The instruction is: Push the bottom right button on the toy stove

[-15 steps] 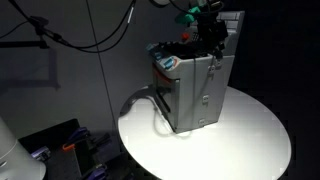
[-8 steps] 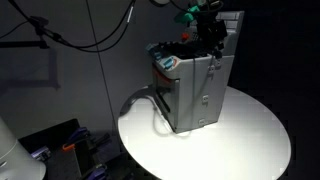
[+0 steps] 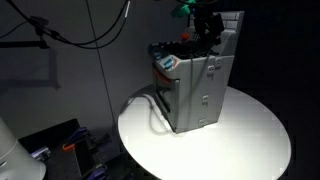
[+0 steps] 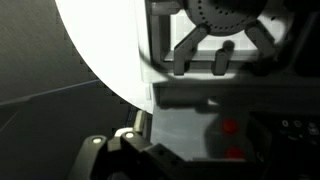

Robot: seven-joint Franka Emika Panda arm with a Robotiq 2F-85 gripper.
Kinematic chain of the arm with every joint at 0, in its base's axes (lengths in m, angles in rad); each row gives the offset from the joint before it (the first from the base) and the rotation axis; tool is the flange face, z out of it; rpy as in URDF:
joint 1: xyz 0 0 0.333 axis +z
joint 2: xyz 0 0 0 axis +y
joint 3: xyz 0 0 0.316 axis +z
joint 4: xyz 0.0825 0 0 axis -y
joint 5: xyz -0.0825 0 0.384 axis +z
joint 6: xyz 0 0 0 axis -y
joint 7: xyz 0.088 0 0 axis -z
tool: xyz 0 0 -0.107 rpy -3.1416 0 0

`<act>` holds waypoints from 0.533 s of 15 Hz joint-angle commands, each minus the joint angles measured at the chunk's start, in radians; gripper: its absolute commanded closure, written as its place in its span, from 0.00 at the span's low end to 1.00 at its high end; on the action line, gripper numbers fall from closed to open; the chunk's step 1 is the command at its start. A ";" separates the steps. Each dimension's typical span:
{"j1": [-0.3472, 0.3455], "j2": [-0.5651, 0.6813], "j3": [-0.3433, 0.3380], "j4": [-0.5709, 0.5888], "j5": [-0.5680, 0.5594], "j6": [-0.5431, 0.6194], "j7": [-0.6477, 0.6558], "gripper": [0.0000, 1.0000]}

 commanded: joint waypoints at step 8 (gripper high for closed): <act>-0.002 -0.003 -0.010 0.027 0.005 -0.023 0.002 0.00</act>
